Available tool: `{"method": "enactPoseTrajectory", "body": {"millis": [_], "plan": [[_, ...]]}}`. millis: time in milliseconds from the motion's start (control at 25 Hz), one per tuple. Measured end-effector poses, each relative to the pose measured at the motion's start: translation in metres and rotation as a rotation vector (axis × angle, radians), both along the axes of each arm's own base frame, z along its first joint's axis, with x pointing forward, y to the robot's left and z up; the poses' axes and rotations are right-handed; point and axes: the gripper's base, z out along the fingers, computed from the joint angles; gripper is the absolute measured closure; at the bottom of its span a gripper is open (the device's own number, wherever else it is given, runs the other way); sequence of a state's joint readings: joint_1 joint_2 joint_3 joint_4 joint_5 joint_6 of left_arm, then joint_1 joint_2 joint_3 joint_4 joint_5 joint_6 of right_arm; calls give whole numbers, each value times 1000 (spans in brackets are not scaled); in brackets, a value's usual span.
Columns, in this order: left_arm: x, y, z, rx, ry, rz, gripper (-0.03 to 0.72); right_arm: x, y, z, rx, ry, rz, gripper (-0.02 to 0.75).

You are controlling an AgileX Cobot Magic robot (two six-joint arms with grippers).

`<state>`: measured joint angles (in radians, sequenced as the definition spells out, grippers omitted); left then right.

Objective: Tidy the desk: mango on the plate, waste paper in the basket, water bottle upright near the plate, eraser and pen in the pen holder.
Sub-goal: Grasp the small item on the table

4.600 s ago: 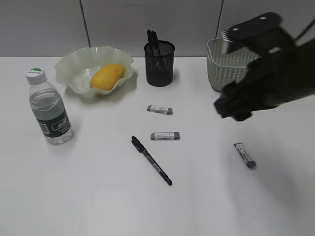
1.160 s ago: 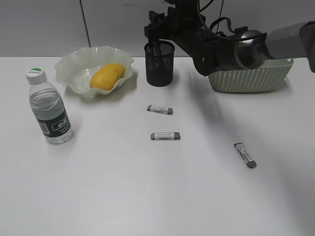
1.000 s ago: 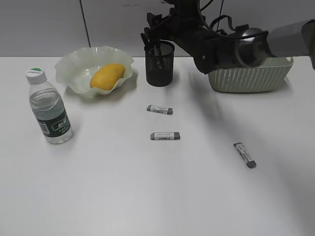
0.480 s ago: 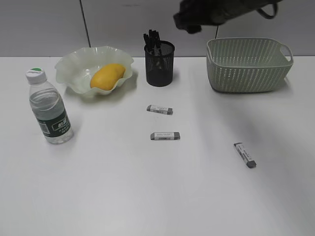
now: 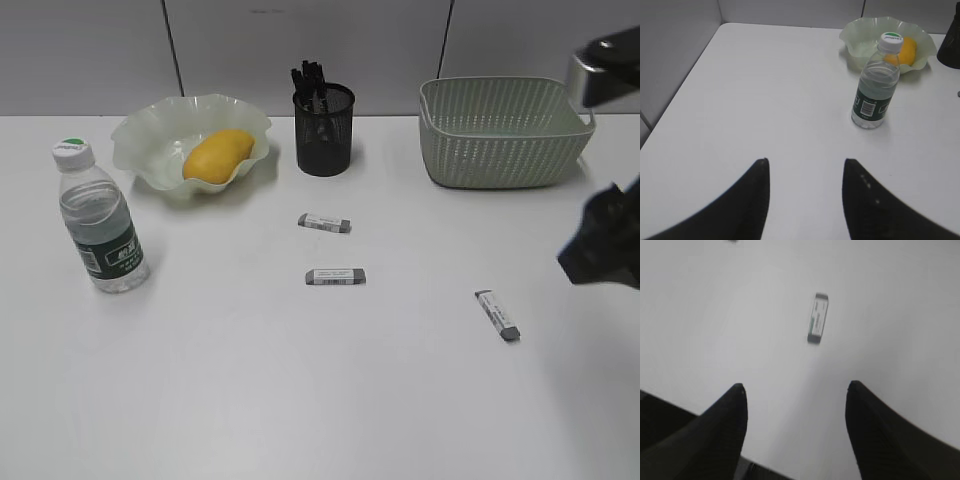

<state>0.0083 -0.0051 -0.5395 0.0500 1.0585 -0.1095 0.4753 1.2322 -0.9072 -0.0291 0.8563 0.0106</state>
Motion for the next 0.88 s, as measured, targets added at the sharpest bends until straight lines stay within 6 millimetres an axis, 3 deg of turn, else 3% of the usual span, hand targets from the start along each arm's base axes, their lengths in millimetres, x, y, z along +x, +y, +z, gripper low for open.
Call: {"method": "enactPoseTrajectory", "body": {"millis": [400,560,880], "plan": [[0,0,0,0,0,0,335,-107,-59,-13,17,-34,-77,249],[0,0,0,0,-3,0,335,-137,-75,-18,57,-118,-80,249],[0,0,0,0,-3,0,367,-176,-96,-3,188,-380,-83,260]]}}
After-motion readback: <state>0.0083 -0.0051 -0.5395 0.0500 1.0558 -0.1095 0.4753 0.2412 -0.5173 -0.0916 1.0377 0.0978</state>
